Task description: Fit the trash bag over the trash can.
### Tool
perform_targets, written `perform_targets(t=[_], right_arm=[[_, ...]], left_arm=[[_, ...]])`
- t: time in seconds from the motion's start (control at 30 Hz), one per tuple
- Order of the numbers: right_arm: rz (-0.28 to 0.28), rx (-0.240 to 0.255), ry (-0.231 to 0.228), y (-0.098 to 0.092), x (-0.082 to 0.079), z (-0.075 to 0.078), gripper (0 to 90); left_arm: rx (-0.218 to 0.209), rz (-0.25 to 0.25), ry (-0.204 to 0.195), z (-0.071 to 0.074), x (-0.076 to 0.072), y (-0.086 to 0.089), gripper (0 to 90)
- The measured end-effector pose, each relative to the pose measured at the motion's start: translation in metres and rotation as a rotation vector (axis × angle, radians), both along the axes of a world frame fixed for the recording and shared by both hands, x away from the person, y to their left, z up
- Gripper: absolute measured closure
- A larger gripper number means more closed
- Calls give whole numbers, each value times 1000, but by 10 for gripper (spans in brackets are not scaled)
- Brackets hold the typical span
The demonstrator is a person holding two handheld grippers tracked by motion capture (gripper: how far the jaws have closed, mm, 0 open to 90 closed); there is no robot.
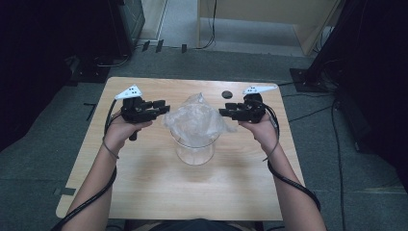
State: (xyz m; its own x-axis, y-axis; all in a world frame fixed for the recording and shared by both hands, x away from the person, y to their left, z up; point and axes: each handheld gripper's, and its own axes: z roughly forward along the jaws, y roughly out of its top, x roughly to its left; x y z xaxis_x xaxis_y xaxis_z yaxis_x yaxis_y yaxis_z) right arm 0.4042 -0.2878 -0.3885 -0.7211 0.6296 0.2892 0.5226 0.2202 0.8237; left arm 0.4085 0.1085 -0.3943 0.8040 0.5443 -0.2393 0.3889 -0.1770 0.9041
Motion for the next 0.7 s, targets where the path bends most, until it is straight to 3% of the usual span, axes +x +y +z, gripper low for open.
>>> perform_targets(t=[0.13, 0.57, 0.7], right_arm=[[7, 6, 0, -2, -3, 4, 504], [37, 14, -38, -5, -12, 22, 461], [49, 30, -38, -3, -15, 26, 454]], left_arm=[[7, -14, 8, 5, -3, 2, 554], [0, -42, -50, 29, -15, 3, 497], [7, -78, -53, 32, -19, -2, 479]])
